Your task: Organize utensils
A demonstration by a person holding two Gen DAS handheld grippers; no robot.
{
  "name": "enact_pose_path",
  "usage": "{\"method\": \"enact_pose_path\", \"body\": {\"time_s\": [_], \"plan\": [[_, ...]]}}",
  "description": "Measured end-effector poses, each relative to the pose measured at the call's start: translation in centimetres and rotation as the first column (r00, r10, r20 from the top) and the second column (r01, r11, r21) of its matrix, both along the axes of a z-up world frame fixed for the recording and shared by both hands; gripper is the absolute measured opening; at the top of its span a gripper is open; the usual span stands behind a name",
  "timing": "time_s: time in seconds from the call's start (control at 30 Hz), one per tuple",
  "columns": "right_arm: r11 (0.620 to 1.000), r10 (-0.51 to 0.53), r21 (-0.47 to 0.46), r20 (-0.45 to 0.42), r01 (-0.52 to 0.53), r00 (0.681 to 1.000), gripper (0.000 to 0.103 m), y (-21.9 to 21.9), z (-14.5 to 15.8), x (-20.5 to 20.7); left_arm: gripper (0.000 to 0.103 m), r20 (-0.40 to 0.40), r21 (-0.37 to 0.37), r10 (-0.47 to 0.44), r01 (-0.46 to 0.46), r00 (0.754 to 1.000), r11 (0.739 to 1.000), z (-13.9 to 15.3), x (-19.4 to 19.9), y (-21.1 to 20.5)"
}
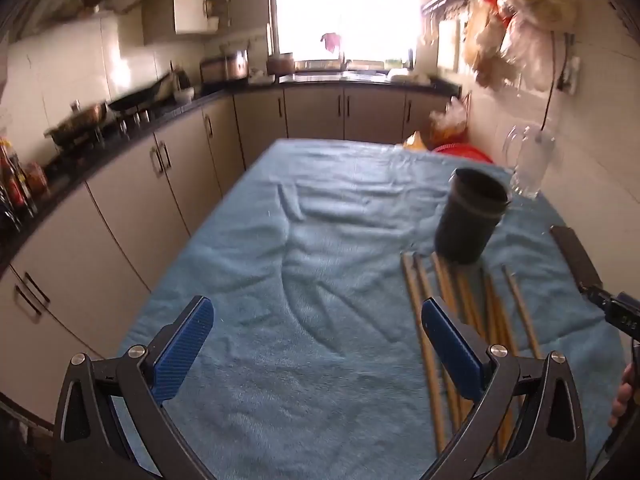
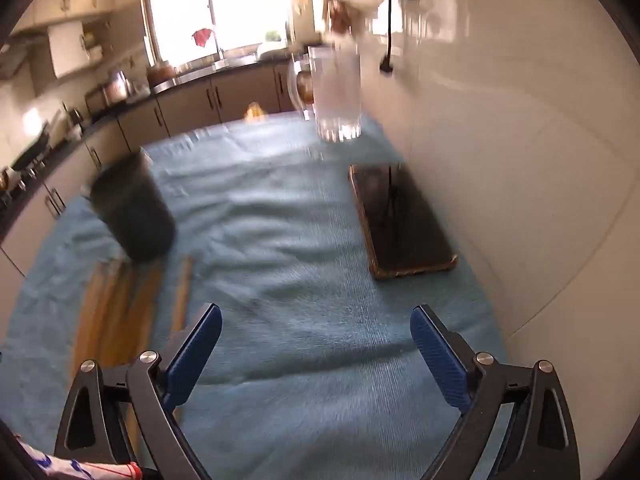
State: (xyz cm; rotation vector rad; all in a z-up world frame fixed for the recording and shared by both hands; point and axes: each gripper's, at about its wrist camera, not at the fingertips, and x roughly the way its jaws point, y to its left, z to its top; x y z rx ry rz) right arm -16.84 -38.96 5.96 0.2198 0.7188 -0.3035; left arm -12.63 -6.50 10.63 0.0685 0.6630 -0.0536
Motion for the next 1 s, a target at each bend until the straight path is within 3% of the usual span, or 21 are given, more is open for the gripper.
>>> {"method": "enact_pose_path", "body": {"time_s": [0.2,0.4,0.6,1.0], "plan": [[0.995,-0.003,-0.095,0.171,0.020,0.985,0.097,3.2,5.1,-3.7,0.103,0.071,-0.011,-0.024,0.025,0.997,1.000,2.0,-3.4,-1.2],[0.976,-0.082,-0.166,0.328,0.143,0.941,0.097,5.1,7.4,-7.0,0.103,0.126,0.021,-0.069,0.067,0.990,0.998,3.2,-6.6,-2.4],[0.986,-0.087,-0.105,0.351,0.132,0.932,0.097,4.9,8.4,-8.9,0.103,0.150,0.017,-0.103,0.102,0.983,0.995,4.0,-8.7,-2.9],[0.974,-0.040,-0.190,0.389,0.122,0.920,0.098,8.0,9.1,-11.0,0.103,0.187,-0.008,-0.105,0.108,0.977,0.994,4.7,-10.7,-2.4]]}}
